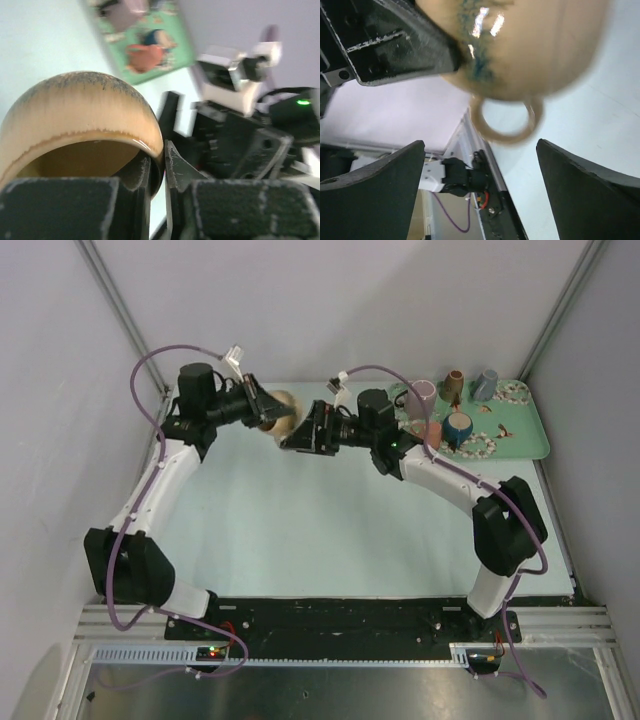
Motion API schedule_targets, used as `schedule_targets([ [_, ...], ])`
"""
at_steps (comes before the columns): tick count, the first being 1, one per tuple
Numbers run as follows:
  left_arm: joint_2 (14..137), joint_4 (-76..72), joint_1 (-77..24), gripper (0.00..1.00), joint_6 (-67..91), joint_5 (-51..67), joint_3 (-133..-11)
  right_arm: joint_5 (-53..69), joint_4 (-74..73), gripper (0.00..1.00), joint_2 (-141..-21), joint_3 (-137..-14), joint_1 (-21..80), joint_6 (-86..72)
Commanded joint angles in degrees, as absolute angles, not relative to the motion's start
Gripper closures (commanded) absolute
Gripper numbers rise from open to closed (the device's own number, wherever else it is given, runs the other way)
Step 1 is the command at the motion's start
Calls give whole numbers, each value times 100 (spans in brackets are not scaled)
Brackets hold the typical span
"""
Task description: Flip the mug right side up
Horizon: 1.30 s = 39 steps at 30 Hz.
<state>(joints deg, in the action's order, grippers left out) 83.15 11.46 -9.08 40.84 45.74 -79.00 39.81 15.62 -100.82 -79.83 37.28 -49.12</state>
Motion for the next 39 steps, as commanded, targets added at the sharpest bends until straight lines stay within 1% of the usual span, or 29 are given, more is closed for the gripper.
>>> schedule_targets([
  [1, 8281, 2044, -888, 100, 1826, 2785, -7897, 2770, 107, 1, -9444, -7811, 3492, -3800],
  [3, 8379, 2546, -987, 100, 861, 1878, -7883, 1897, -799, 1, -9243, -7800, 3433, -3270],
  [5, 8548, 2957, -1088, 100, 17, 1208, -7835, 920, -1553, 1, -9100, -7808, 3293, -2912],
  [8, 8883, 3363, -1175, 100, -909, 506, -7729, -518, -2456, 1, -9028, -7872, 2827, -2608],
  [10, 9111, 3522, -1206, 100, -1304, 184, -7680, -1011, -2759, 1, -9029, -7887, 2432, -2324],
  [11, 9231, 3611, -1214, 100, -1456, 123, -7668, -1094, -2829, 2, -9045, -7890, 2161, -2098],
  [13, 9412, 3722, -1213, 100, -1724, 147, -7634, -880, -2876, 4, -9088, -7896, 1650, -1672],
  [15, 9562, 3763, -1217, 100, -1903, 237, -7615, -580, -2945, 9, -9165, -7946, 1149, -1374],
  [18, 9865, 3771, -1200, 100, -2056, 372, -7648, -365, -3009, 11, -9396, -8059, 571, -986],
  [21, 10151, 3782, -1120, 100, -2082, 777, -7732, -121, -2993, 12, -9837, -8224, 66, -658],
  [24, 10334, 3808, -1056, 100, -2092, 1154, -7803, -207, -3122, 18, -10321, -8533, -232, -454],
  [29, 10569, 3960, -977, 99, -2124, 1375, -7985, 58, -2988, 25, -11030, -8946, -389, -159],
  [31, 10618, 4022, -914, 91, -2078, 1477, -8050, 41, -3091, 28, -11349, -9208, -400, -117],
  [32, 10618, 4050, -879, 84, -2054, 1534, -8072, 20, -3176, 30, -11515, -9385, -411, -120],
  [36, 10452, 4092, -737, 60, -1980, 1804, -8140, 50, -3264, 39, -11887, -9699, -475, -112],
  [39, 10262, 4108, -685, 49, -2037, 1798, -8204, 151, -3251, 43, -12070, -9825, -482, -48],
])
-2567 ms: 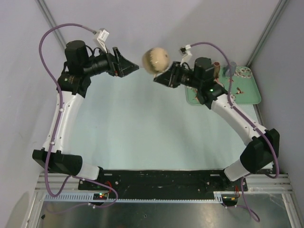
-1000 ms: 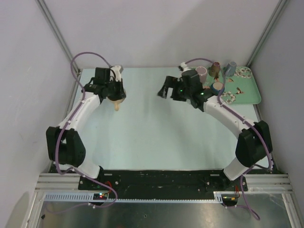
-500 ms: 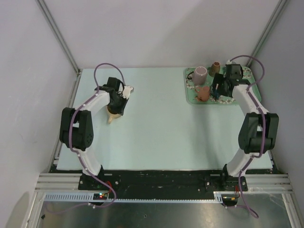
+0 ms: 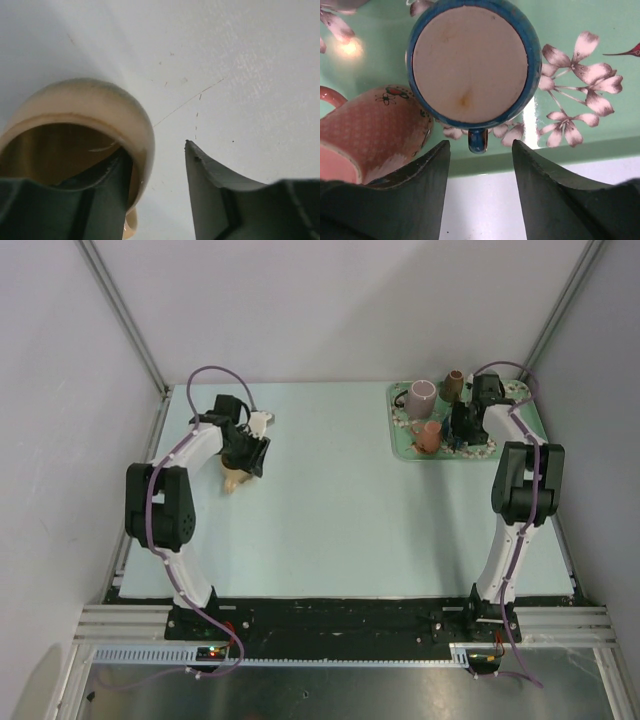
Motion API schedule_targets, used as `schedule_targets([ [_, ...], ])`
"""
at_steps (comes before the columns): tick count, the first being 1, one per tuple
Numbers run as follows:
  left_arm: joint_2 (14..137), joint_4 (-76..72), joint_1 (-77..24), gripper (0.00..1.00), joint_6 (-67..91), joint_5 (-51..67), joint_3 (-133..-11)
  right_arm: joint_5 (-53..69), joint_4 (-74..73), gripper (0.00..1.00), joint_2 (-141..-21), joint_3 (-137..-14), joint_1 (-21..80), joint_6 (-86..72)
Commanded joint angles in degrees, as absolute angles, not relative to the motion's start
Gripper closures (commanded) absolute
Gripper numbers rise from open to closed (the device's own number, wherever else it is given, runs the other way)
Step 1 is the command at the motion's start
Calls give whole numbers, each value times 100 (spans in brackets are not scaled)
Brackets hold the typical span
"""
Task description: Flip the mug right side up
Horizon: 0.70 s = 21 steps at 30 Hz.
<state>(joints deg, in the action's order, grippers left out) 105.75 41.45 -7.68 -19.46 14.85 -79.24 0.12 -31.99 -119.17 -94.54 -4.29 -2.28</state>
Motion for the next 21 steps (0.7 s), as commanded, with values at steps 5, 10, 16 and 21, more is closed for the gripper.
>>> schedule_targets([
  [5, 9928, 4248, -677, 40, -2108, 1761, -8410, 159, -3374, 46, -12498, -10232, -483, -22],
  [10, 9589, 4511, -685, 36, -2087, 2057, -8583, 55, -3604, 52, -12908, -10689, -483, -26],
  [16, 9330, 4725, -732, 35, -1934, 2223, -8762, 2, -3581, 77, -12993, -10801, -538, -26],
  [21, 9200, 4858, -769, 35, -1805, 2327, -8970, -317, -3576, 99, -12751, -10778, -598, -24],
])
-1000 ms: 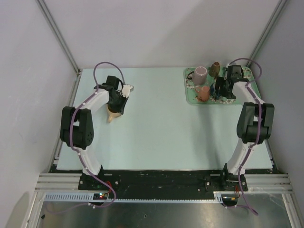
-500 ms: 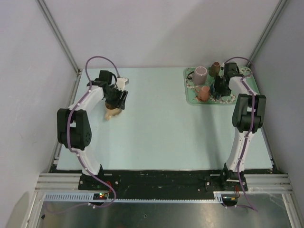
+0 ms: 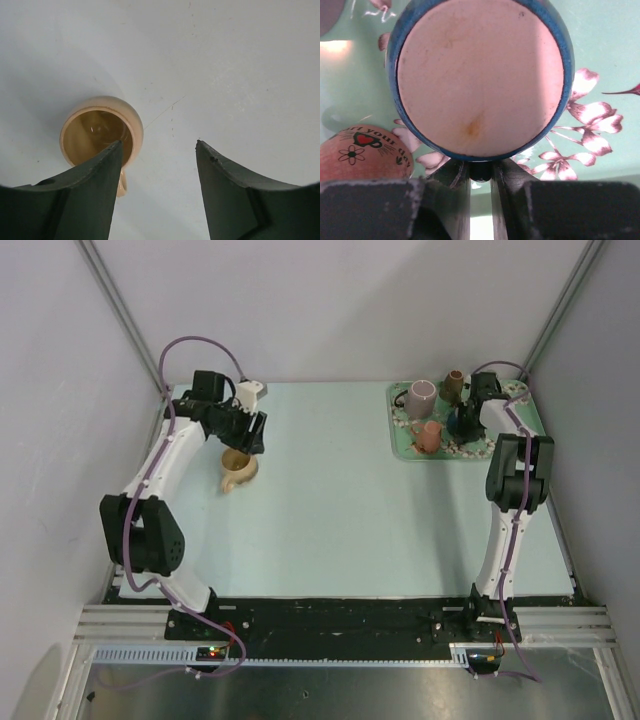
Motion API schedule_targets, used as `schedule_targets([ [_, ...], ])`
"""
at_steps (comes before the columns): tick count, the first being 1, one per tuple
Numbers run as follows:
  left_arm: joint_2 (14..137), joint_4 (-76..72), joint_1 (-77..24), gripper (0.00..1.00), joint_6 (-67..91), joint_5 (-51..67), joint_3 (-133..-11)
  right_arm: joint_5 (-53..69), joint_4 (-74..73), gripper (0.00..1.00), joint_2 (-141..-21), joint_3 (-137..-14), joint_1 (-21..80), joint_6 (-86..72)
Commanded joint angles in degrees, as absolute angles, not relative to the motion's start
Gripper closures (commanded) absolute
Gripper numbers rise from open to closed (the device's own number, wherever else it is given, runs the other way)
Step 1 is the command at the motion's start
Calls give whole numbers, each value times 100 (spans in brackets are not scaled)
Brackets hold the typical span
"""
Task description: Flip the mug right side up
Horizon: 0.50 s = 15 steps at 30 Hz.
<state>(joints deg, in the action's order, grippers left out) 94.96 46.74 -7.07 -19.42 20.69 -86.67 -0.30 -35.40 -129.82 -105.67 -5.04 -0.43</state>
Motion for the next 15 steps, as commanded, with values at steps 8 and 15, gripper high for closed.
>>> schedule_targets([
  [8, 8972, 5041, -818, 27, -1557, 2808, -9331, -619, -3051, 100, -11070, -10027, -619, -289],
  [15, 8856, 5112, -862, 22, -1020, 3682, -9798, 384, -2847, 100, -9706, -9731, -524, -769],
])
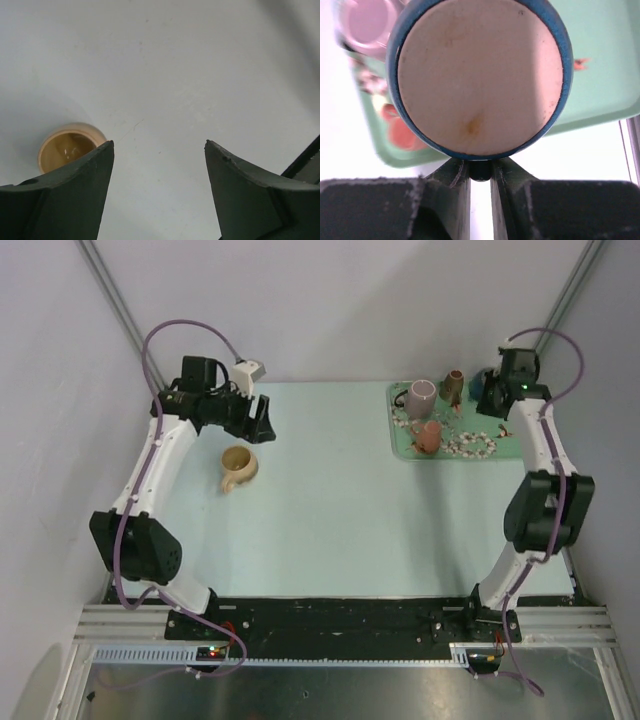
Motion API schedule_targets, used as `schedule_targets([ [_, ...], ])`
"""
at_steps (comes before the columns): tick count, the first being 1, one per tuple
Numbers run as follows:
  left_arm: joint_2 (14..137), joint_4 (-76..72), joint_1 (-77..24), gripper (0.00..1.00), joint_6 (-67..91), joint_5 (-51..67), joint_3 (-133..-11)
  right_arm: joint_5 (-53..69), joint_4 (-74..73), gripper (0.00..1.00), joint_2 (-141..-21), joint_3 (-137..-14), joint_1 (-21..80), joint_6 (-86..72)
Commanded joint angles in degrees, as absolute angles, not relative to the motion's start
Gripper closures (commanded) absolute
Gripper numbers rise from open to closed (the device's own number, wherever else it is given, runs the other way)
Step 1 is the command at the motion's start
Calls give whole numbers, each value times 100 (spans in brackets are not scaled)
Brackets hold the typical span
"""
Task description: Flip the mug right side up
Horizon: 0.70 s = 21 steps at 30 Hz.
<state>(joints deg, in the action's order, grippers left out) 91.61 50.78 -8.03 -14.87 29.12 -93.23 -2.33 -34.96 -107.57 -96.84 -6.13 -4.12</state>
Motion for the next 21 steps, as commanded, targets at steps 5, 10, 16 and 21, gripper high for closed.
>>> schedule_targets([
  [5, 8943, 5102, -908, 1, -241, 4265, -10633, 1726, -1994, 100, -8519, -9125, 215, -1325],
  [10, 9298, 5085, -948, 0, 936, 5092, -11903, 2870, -81, 100, -7915, -8392, 1390, -2774],
  [16, 9273, 4647, -1090, 3, 1803, 5491, -12544, 3268, 1842, 100, -8164, -8402, 2727, -3946],
  [21, 9099, 4372, -1145, 5, 2111, 5603, -12540, 3346, 2117, 100, -8612, -8902, 3363, -4165],
])
